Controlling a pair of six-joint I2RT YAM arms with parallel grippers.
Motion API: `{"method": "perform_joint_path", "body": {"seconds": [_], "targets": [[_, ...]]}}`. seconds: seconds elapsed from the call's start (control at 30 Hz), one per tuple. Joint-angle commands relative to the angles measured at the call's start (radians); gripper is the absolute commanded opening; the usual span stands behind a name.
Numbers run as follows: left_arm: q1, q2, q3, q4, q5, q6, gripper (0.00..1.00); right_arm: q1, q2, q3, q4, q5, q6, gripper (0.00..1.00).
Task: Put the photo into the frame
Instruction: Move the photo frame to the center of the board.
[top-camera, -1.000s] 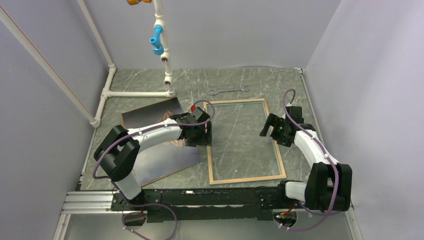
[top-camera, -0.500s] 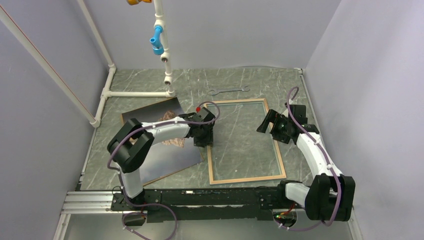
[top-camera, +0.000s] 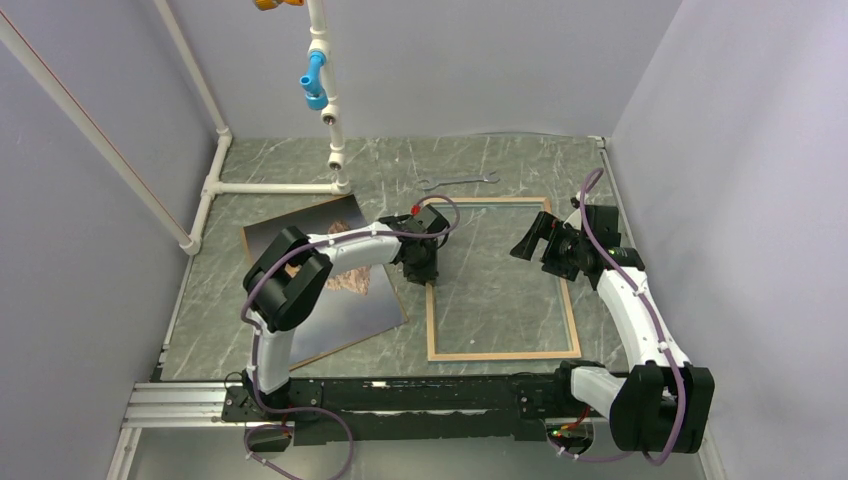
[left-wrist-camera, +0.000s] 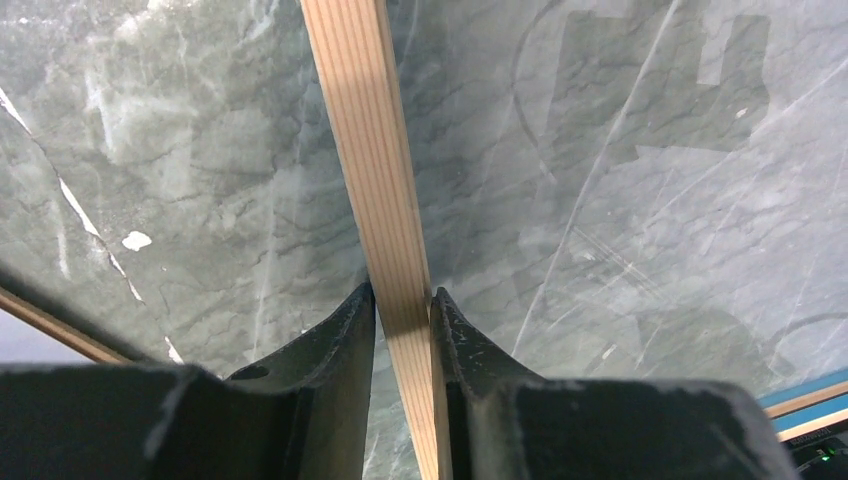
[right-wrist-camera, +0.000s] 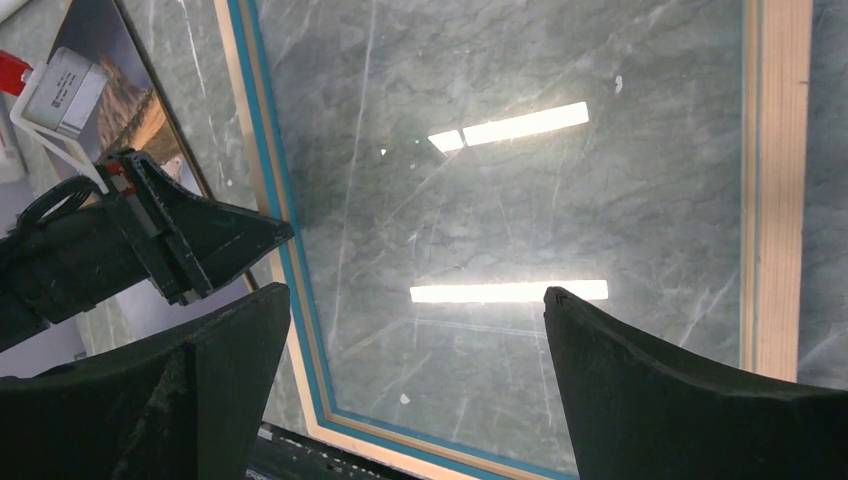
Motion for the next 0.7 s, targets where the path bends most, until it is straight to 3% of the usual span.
{"method": "perform_joint_path", "body": {"seconds": [0.0, 0.47, 0.53, 0.67], "targets": [[-0.018, 0.016, 0.045, 0.003, 0.006, 0.019, 0.27, 0.003, -0.015, 0.046, -0.01, -0.021, 0.007, 1.0], [-0.042, 0.03, -0.013, 0.142, 0.102, -0.111, 0.29, 0.003, -0.019, 0.046, -0.004, -0.033, 0.016, 1.0], [-0.047, 0.026, -0.01, 0.136, 0.095, -0.113, 0.36, 0.003, -0.022, 0.047, -0.006, -0.032, 0.018, 1.0], [-0.048, -0.032, -0.051, 0.172, 0.094, -0.1, 0.6, 0.003, -0.031, 0.046, -0.008, -0.039, 0.018, 1.0]]}}
